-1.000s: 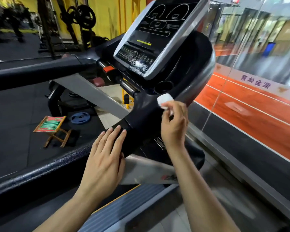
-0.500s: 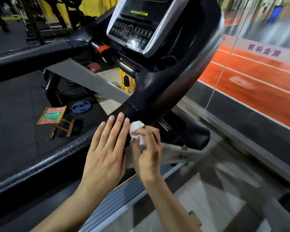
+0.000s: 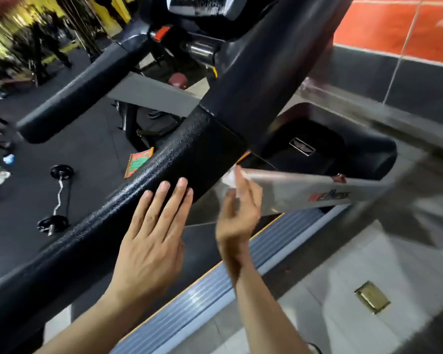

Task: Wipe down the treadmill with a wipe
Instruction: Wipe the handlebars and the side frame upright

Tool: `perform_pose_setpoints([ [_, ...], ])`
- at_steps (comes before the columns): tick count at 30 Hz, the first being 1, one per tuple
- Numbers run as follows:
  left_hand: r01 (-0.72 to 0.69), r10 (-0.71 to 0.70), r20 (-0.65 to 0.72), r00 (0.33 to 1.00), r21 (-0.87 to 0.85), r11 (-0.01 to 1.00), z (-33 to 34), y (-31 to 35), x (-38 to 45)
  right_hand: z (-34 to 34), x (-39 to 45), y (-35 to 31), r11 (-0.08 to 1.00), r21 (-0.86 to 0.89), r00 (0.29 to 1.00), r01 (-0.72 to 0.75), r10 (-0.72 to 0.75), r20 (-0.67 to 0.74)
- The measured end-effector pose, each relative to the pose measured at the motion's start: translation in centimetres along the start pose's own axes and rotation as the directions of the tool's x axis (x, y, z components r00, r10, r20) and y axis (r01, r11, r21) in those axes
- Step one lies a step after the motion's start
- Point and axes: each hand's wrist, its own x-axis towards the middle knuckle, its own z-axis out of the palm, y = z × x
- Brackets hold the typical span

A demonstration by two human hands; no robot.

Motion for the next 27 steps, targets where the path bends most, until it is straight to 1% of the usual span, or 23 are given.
perform_pose_setpoints([
  [3, -0.037, 0.037, -0.002, 0.999, 0.037, 0.999, 0.4, -0.9, -1.4, 1.5, -3.1, -2.3, 0.997, 0.066, 0.999, 0.033, -0.033, -0.003],
  [6, -0.07, 0.07, 0.0, 0.998, 0.067, 0.995, 1.0, -1.9, -3.2, 1.0, -2.5, -0.3, 0.989, 0.023, 0.989, 0.146, -0.146, 0.01],
  [7, -0.077, 0.077, -0.003, 0.997, 0.07, 0.995, 1.2, -2.2, -3.8, 0.5, -1.8, 1.4, 0.992, -0.012, 0.991, 0.128, -0.128, -0.029],
  [8, -0.079, 0.079, -0.004, 0.997, 0.075, 0.994, 1.5, -2.5, -4.4, 0.1, -1.0, 3.0, 0.998, -0.04, 0.992, 0.046, -0.05, -0.114],
  [9, -0.074, 0.074, -0.008, 0.997, 0.074, 0.995, 1.7, -2.8, -5.1, -0.3, -0.2, 4.5, 0.997, -0.036, 0.977, -0.071, 0.062, -0.202],
  [10, -0.068, 0.07, -0.021, 0.997, 0.069, 0.995, 2.0, -3.0, -5.8, -0.5, 0.3, 5.7, 0.988, -0.023, 0.953, -0.153, 0.142, -0.266],
  [11, -0.07, 0.072, -0.037, 0.997, 0.062, 0.996, 2.3, -3.4, -6.5, -0.3, 0.6, 5.6, 0.987, -0.019, 0.94, -0.163, 0.149, -0.307],
  [12, -0.079, 0.082, -0.05, 0.995, 0.058, 0.995, 2.6, -3.8, -7.1, 0.4, 0.2, 5.1, 0.99, -0.004, 0.936, -0.139, 0.13, -0.327],
  [15, -0.133, 0.137, -0.063, 0.988, 0.07, 0.989, 3.2, -5.3, -8.6, 4.3, -4.0, -0.6, 0.973, 0.219, 0.942, -0.071, 0.138, -0.305],
  [16, -0.153, 0.158, -0.065, 0.985, 0.083, 0.985, 3.4, -5.7, -8.9, 5.4, -6.0, -2.6, 0.975, 0.222, 0.953, -0.028, 0.093, -0.288],
  [17, -0.167, 0.174, -0.064, 0.983, 0.092, 0.982, 3.5, -5.9, -9.0, 5.9, -7.7, -3.9, 0.982, 0.186, 0.963, 0.013, 0.037, -0.266],
  [19, -0.183, 0.189, -0.062, 0.98, 0.091, 0.979, 3.7, -6.2, -9.0, 5.9, -9.1, -2.8, 0.992, 0.1, 0.969, 0.08, -0.054, -0.241],
  [20, -0.188, 0.194, -0.066, 0.979, 0.084, 0.978, 3.6, -6.3, -9.0, 5.5, -8.5, -1.1, 0.994, 0.049, 0.961, 0.096, -0.08, -0.264],
  [21, -0.193, 0.199, -0.069, 0.978, 0.08, 0.978, 3.5, -6.3, -9.0, 4.8, -7.5, 0.3, 0.997, 0.022, 0.953, 0.071, -0.061, -0.296],
  [22, -0.197, 0.202, -0.069, 0.977, 0.076, 0.977, 3.4, -6.2, -9.0, 4.0, -6.5, 1.9, 0.999, 0.048, 0.941, -0.011, 0.027, -0.338],
  [24, -0.197, 0.201, -0.074, 0.977, 0.061, 0.978, 3.3, -6.1, -9.3, 2.6, -5.0, 4.2, 0.968, 0.122, 0.882, -0.221, 0.251, -0.398],
  [25, -0.195, 0.198, -0.078, 0.977, 0.052, 0.98, 3.3, -6.0, -9.4, 2.3, -5.1, 4.6, 0.953, 0.14, 0.861, -0.27, 0.304, -0.407],
  [26, -0.193, 0.196, -0.08, 0.977, 0.043, 0.98, 3.3, -5.9, -9.4, 2.3, -5.6, 4.1, 0.955, 0.138, 0.857, -0.262, 0.296, -0.421],
  [27, -0.188, 0.19, -0.084, 0.978, 0.038, 0.982, 3.4, -5.7, -9.4, 2.8, -6.7, 3.3, 0.971, 0.136, 0.881, -0.195, 0.234, -0.41],
])
